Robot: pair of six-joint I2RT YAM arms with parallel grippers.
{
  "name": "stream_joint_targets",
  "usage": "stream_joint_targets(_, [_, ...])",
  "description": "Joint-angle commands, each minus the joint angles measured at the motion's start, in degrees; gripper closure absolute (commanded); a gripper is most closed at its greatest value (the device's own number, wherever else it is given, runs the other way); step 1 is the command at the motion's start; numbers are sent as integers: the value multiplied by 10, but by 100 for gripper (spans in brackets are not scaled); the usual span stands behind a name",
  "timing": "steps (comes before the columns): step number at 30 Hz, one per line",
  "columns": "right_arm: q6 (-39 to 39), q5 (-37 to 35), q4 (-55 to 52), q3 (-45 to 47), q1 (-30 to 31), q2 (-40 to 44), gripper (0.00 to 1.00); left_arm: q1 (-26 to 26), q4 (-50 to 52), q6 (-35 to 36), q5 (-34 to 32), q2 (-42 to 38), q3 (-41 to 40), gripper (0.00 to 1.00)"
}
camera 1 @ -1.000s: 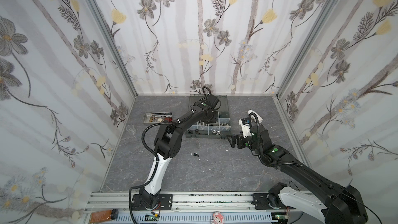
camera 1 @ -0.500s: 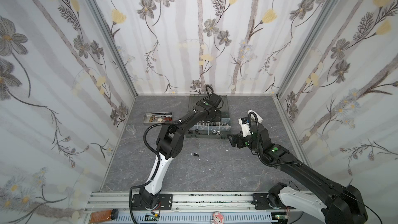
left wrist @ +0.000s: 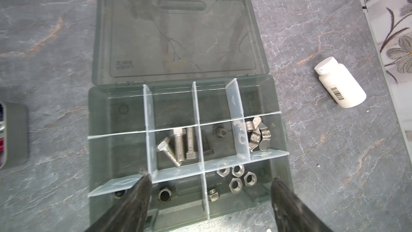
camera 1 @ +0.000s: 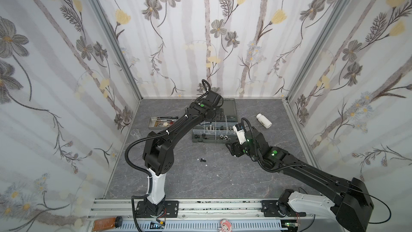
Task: Sort the screws and nuts into containers
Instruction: Place the screw into the container, then pick up the screw from the center of the table.
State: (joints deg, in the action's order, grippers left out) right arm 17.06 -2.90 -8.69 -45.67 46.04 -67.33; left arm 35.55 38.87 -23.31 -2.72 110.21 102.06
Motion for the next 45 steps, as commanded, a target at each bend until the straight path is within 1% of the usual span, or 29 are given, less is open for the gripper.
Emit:
stream_joint_targets(1, [3, 0, 0, -13, 14, -19, 27, -14, -23, 3, -15, -37, -48, 16])
stream_joint_targets(2, [3, 1, 1, -16, 25, -26, 28, -20, -30, 2, -15, -52, -68, 16])
stream_joint_targets(4, [2, 11, 4, -21, 27, -40, 28, -31, -39, -1, -12, -79, -103, 16])
stream_joint_targets(7, [-2, 27, 6, -33, 30, -64, 33, -50, -49, 0, -10, -120, -152, 15])
stream_joint_targets(12, [-9, 51, 2, -61, 34, -125, 34, -83, -59, 3, -4, -183, -215, 12])
stream_joint_targets(16, [-19, 68, -8, -93, 40, -178, 37, -105, -62, 6, 1, -226, -258, 4])
stream_joint_targets(20, [-26, 75, -10, -117, 47, -220, 37, -126, -61, 13, 2, -269, -297, 0])
stream_joint_targets(27, [-45, 86, -28, -164, 65, -297, 39, -174, -60, 14, 20, -347, -341, 0])
stream_joint_targets(34, [-59, 81, -49, -207, 82, -361, 41, -223, -60, 6, 31, -413, -377, 0])
stream_joint_targets(40, [-73, 76, -76, -253, 97, -405, 43, -238, -91, -6, 36, -455, -414, 0])
stream_joint_targets(45, [-83, 73, -98, -280, 110, -431, 43, -241, -114, -6, 27, -468, -447, 0])
